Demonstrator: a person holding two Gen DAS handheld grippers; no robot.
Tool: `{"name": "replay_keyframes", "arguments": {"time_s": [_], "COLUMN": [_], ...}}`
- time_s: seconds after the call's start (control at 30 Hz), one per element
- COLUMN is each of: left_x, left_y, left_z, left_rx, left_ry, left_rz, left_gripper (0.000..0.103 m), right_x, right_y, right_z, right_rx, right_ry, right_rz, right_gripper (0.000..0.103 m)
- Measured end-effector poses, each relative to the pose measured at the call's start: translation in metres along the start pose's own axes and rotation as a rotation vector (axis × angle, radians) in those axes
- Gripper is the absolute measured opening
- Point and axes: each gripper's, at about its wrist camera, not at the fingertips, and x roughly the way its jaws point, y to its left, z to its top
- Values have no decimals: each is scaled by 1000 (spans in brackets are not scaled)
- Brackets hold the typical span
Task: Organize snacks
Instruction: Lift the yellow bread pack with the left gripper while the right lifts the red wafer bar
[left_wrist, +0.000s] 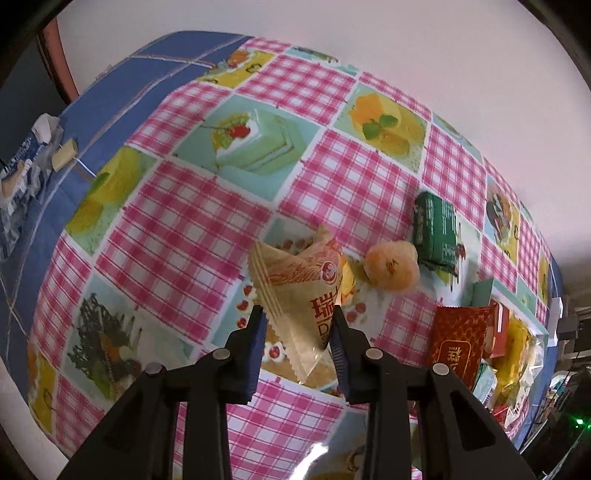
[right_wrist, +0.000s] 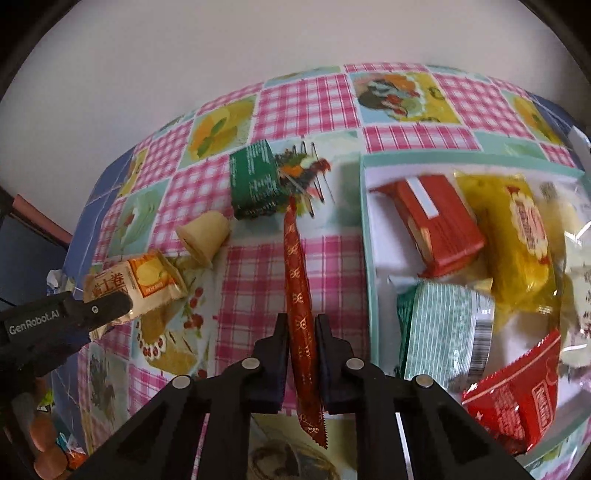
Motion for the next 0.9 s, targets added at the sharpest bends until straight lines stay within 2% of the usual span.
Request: {"name": "replay_keyframes", "arguments": {"time_s": [0.23, 0.37, 0.63, 0.9], "left_x": [26, 34, 32, 22], "left_y": [9, 20, 44, 61], "left_z": [3, 6, 7, 3], "left_rx": [-19, -64, -135, -153], "left_ry": [55, 79, 92, 110], "left_rz": [-53, -82, -68, -55], "left_gripper": [35, 35, 35, 35], "right_x": [9, 10, 3, -12], "right_y": [0, -1, -4, -7], "right_z": [-3, -2, 1, 7], "right_rx": [-15, -20, -16, -9], "right_ry": [26, 25, 19, -12], "right_rz": [-6, -8, -6, -9], "right_gripper": [14, 15, 15, 19]}}
